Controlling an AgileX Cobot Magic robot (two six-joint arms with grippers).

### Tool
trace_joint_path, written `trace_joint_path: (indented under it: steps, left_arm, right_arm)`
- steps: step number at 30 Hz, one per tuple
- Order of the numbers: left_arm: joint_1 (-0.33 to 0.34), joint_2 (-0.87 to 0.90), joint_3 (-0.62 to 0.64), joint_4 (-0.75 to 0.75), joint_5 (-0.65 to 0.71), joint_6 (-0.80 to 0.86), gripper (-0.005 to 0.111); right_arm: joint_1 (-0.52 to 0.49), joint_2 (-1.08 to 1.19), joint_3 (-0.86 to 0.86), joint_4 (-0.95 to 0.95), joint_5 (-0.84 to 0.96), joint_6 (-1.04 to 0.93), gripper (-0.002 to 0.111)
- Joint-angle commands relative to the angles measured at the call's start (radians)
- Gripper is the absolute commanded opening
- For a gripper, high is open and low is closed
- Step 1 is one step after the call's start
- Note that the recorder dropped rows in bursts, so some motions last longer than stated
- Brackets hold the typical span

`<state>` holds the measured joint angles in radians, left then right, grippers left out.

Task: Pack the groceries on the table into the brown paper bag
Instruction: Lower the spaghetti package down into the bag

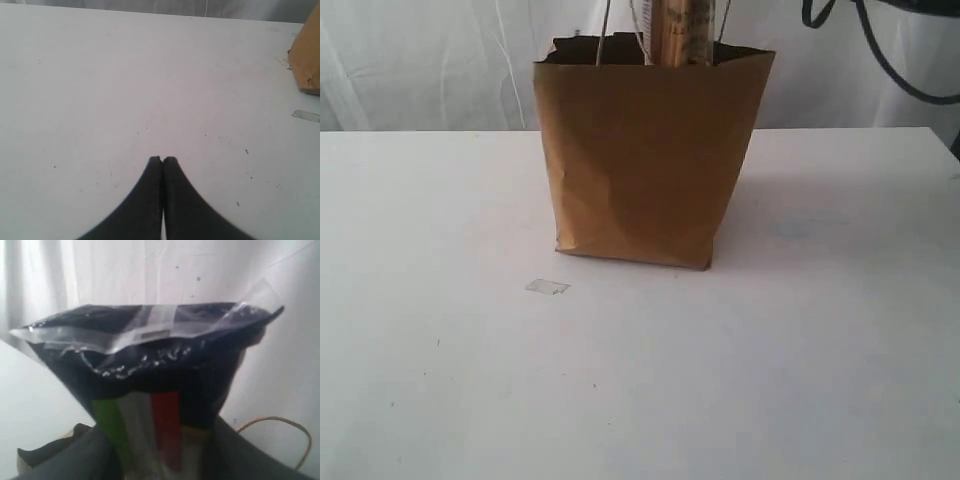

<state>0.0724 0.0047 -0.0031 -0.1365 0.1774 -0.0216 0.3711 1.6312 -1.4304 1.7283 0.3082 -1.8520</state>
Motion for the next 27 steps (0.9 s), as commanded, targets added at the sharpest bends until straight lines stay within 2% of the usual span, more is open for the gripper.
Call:
trace_joint_path:
  steps: [1, 27]
  left_arm:
    - [-0.005, -0.005, 0.003, -0.011, 0.002, 0.0, 0.0]
    - [-0.005, -0.005, 0.003, -0.011, 0.002, 0.0, 0.0]
  right_arm:
    - [0.002, -0.003, -0.001, 0.016, 0.152, 0.033, 0.0]
    - [0.002, 0.089, -0.022, 0.016, 0.17, 0.025, 0.0]
